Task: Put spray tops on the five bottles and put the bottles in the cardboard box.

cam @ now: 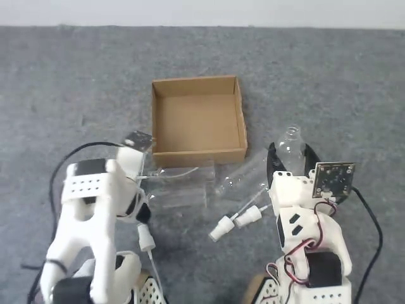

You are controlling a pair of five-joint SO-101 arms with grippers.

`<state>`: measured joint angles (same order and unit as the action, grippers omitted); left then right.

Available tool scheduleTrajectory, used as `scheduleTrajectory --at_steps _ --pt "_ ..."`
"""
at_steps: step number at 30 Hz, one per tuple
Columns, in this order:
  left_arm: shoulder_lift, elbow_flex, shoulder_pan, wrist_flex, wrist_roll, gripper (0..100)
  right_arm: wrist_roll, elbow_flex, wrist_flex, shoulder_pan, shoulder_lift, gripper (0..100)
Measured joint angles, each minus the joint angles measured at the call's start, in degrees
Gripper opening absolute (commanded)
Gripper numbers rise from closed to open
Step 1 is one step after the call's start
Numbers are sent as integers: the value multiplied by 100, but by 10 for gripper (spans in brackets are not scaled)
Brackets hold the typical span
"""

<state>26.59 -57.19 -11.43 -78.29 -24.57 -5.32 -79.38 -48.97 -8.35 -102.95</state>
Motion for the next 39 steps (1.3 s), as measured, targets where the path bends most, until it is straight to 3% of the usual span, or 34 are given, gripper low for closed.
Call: scheduleTrajectory --at_steps 4,13,20,25,32,35,39 --pt "-457 -176 554 299 9 210 0 0 0 0 0 37" --pt "-1073 -193 923 598 18 205 0 0 0 -9 0 37" --pt "-1090 -193 1029 607 18 62 0 0 0 -9 0 37" --pt "-1090 -185 1248 598 18 34 0 0 0 -9 0 37" --pt "-1090 651 993 -325 -9 35 0 0 0 -9 0 37" --pt "-1090 1099 844 -765 -325 83 0 0 0 -9 0 37" --pt "-1090 1495 862 -1371 -774 230 0 0 0 -9 0 37"
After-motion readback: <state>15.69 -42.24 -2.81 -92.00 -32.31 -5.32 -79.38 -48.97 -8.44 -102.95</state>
